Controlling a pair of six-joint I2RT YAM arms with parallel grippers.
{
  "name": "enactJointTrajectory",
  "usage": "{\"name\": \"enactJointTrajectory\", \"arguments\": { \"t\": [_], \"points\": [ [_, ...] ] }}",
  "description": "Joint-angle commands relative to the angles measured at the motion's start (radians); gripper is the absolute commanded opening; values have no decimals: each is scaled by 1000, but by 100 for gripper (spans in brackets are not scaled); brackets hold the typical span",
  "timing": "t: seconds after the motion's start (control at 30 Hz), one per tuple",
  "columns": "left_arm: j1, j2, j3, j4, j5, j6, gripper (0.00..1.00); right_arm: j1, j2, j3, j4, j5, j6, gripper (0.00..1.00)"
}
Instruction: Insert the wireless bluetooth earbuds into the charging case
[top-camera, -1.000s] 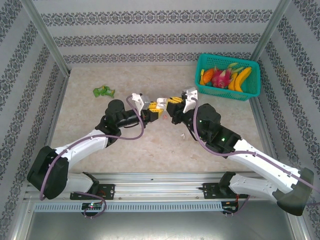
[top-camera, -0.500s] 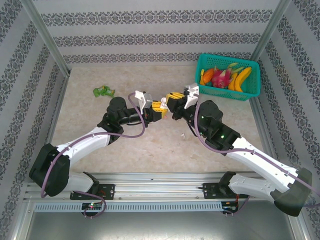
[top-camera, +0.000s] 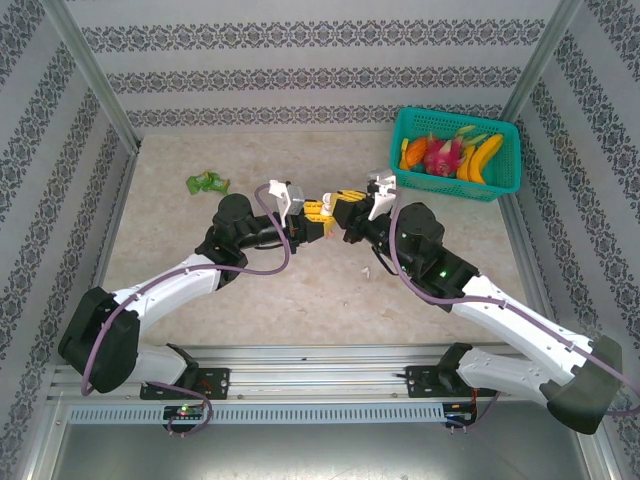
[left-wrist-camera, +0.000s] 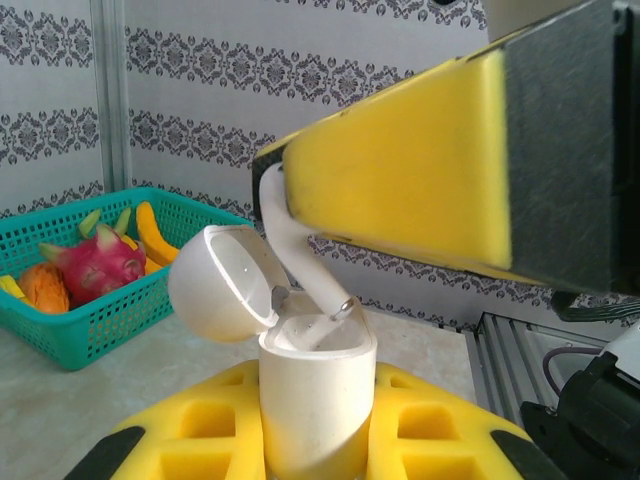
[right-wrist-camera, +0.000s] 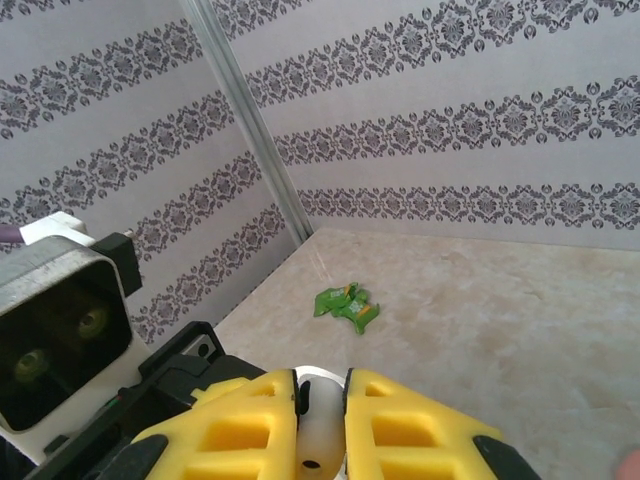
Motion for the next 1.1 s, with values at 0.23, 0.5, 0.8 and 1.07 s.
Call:
{"name": "enactJointTrajectory", "arguments": {
  "t": [0.23,0.5,0.8,1.07],
  "points": [
    [-16,2,31,68,3,-23,0,-14,11,-14,54,-18,29,13],
    [-20,5,22,67,0,-18,0,-14,17,-1,72,-26,43,13],
    [-21,4,21,70,-6,-18,0,-12,37,2,74,-41,55,12],
    [-22,5,23,71,-19,-16,0,2,47,-16,82,-46,63,11]
  ]
}}
